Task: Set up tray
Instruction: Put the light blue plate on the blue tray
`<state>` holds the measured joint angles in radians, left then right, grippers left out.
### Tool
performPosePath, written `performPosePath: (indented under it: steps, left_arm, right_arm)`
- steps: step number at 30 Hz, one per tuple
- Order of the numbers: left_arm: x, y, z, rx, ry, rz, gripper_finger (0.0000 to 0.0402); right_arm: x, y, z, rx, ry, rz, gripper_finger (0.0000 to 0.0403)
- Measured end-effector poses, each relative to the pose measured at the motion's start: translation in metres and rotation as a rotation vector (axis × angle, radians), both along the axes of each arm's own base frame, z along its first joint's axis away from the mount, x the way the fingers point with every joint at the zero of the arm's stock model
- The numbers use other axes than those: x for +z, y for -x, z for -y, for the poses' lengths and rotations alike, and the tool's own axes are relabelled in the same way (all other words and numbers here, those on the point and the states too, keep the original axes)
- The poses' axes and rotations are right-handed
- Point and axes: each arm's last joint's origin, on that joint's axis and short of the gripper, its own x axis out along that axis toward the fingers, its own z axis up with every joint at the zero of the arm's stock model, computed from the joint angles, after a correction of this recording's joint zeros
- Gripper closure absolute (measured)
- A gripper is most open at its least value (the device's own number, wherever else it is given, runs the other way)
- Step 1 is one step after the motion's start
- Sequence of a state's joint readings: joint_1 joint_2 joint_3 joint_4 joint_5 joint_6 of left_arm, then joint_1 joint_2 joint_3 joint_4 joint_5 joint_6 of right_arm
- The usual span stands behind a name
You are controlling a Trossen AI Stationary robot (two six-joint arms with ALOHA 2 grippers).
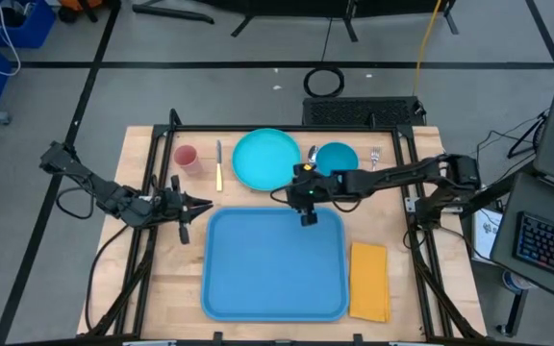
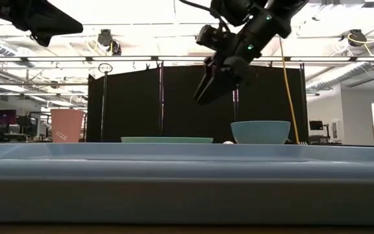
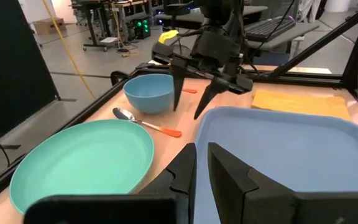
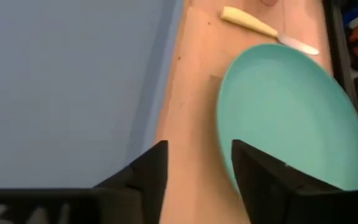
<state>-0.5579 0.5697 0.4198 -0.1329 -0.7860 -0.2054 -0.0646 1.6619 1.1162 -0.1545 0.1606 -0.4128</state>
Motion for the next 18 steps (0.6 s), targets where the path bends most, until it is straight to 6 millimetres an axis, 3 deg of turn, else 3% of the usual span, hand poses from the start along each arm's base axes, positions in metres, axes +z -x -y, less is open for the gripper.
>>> performPosePath:
  steps: [5, 18]
  left_arm:
    - [0.000, 0.000, 0.000, 0.000, 0.001, 0.001, 0.0355]
    - [0.000, 0.000, 0.000, -0.001, -0.004, 0.001, 0.0355]
  right_arm:
    - [-0.016, -0.008, 0.016, -0.044, 0.024, -0.064, 0.0197]
    - [-0.034, -0.017, 0.036, -0.051, 0.046, -0.158, 0.0206]
